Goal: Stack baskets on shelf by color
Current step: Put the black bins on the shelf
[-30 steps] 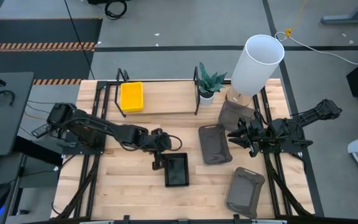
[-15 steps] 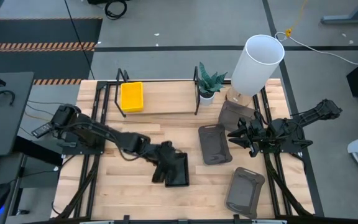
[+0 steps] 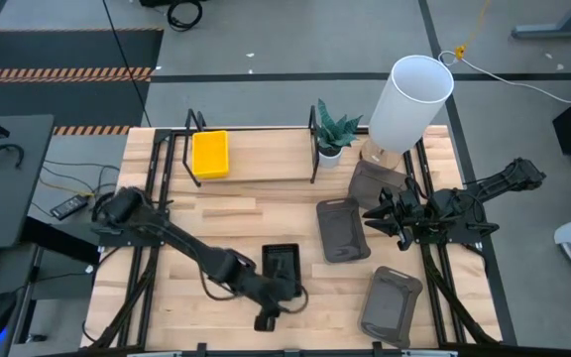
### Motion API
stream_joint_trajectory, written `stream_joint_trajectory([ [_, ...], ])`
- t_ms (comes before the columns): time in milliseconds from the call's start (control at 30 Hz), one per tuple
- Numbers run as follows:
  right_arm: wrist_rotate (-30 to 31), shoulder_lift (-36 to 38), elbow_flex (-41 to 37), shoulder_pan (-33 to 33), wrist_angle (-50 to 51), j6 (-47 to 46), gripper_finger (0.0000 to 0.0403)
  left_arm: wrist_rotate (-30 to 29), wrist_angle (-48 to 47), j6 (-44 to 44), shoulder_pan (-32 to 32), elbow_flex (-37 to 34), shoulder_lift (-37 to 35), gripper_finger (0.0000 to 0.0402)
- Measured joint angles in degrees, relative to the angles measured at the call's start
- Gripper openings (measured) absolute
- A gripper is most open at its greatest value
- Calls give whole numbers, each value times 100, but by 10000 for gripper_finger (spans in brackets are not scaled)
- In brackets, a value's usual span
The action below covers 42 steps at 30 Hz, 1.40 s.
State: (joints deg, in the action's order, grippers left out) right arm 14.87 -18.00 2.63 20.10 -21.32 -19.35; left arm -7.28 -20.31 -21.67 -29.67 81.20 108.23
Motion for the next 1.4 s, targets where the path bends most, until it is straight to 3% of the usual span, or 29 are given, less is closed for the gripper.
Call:
stream_joint_trajectory([
  [133,-1,2,1,0,-11,-2,119,-1,-1153,26,-18,966,596,225],
  [300,0,1,0,-1,2,-2,119,-23,-1974,46,-1,1578,1063,227],
  [567,0,2,1,0,0,-2,119,-55,-2032,-34,-24,1599,1263,227],
  [767,-2,2,2,0,0,0,119,-456,-2158,-30,-22,1592,1263,227],
  [1133,0,2,0,0,1,-1,119,-384,-2205,103,-18,1585,1585,226],
  [1400,-2,0,1,-2,4,-2,119,-409,-2492,181,5,1588,1575,181],
])
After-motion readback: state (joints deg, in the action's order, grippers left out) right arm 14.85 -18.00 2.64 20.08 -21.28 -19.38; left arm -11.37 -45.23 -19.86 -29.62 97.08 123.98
